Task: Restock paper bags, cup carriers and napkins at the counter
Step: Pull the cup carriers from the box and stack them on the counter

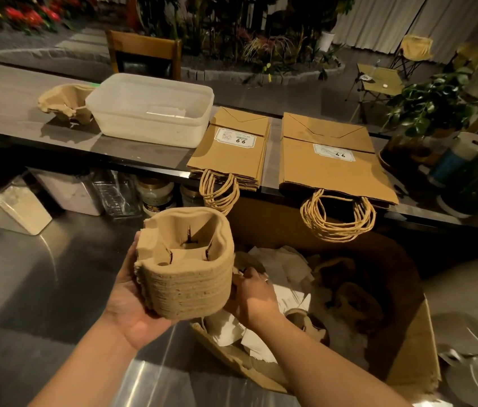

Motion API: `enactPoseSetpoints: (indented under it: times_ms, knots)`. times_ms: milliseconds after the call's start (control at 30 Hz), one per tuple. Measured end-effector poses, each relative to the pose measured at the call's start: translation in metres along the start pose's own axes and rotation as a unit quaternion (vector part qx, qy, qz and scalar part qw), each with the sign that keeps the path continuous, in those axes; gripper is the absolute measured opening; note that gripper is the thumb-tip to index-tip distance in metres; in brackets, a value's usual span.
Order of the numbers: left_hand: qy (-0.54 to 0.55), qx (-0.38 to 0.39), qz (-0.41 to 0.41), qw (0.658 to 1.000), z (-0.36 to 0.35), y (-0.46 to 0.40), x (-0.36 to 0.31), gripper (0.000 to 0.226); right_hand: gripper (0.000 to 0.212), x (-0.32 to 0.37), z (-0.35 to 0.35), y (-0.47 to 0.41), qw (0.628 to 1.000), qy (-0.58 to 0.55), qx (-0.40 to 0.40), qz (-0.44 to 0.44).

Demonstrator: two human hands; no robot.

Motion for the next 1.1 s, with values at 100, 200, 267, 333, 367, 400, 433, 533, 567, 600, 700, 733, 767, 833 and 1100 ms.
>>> enactPoseSetpoints:
  times_ms: [100,200,267,333,367,400,433,533,567,600,700,733,767,833,1100]
  knots:
    - [0.002,-0.105,-0.052,0.993,-0.009,0.003,-0.004,0.097,0.044,0.006,0.006,0.0,0.999,0.013,-0.019,0.023]
    - [0.0,-0.148,-0.032,0.988,-0.018,0.009,-0.007,0.098,0.043,0.01,0.008,0.0,0.998,0.021,-0.037,0.043]
    - [-0.002,-0.159,-0.034,0.987,-0.018,0.01,-0.006,0.097,0.042,0.011,0.009,0.001,0.998,0.014,-0.044,0.046]
    - [0.008,-0.148,-0.043,0.988,-0.022,0.012,-0.006,0.097,0.041,0.011,0.009,0.001,0.998,-0.015,-0.045,0.043]
    - [0.011,-0.149,-0.044,0.988,-0.023,0.012,-0.006,0.097,0.041,0.011,0.008,0.0,0.998,-0.042,-0.04,0.038]
    - [0.009,-0.157,-0.044,0.987,-0.023,0.013,-0.005,0.098,0.04,0.012,0.007,0.0,0.997,-0.07,-0.03,0.033]
    - [0.008,-0.164,-0.042,0.986,-0.021,0.014,-0.005,0.099,0.039,0.013,0.005,0.001,0.995,-0.095,-0.018,0.031]
    - [0.002,-0.178,-0.034,0.983,-0.02,0.018,-0.004,0.101,0.039,0.017,0.004,0.005,0.991,-0.133,0.008,0.032]
    - [0.006,-0.18,-0.03,0.983,-0.021,0.019,-0.003,0.101,0.04,0.018,0.006,0.007,0.99,-0.141,0.007,0.028]
    - [0.011,-0.182,-0.027,0.983,-0.021,0.019,-0.003,0.101,0.041,0.019,0.008,0.008,0.99,-0.136,0.001,0.024]
    - [0.005,-0.197,-0.022,0.98,-0.018,0.02,-0.004,0.103,0.037,0.021,0.011,0.009,0.996,-0.092,-0.011,0.01]
    - [0.005,-0.2,-0.022,0.98,-0.017,0.02,-0.005,0.103,0.034,0.022,0.012,0.009,0.996,-0.085,-0.01,0.008]
    - [0.004,-0.2,-0.023,0.979,-0.016,0.021,-0.005,0.104,0.03,0.023,0.013,0.008,0.997,-0.079,-0.005,0.006]
    - [0.004,-0.2,-0.027,0.979,-0.016,0.02,-0.007,0.104,0.025,0.021,0.014,0.007,0.997,-0.08,-0.01,-0.006]
    - [0.011,-0.186,-0.024,0.982,-0.016,0.018,-0.003,0.102,0.045,-0.024,0.029,0.019,0.917,-0.378,-0.1,-0.086]
Point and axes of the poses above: each hand's wrist, its own y-axis away from the middle knuckle, its own z-axis out of the back of the hand, x = y × z, the point moved 6 cm from there along -y, towards the middle knuckle, and after that the axes turned 2 degrees about x, right-handed, at the moved point
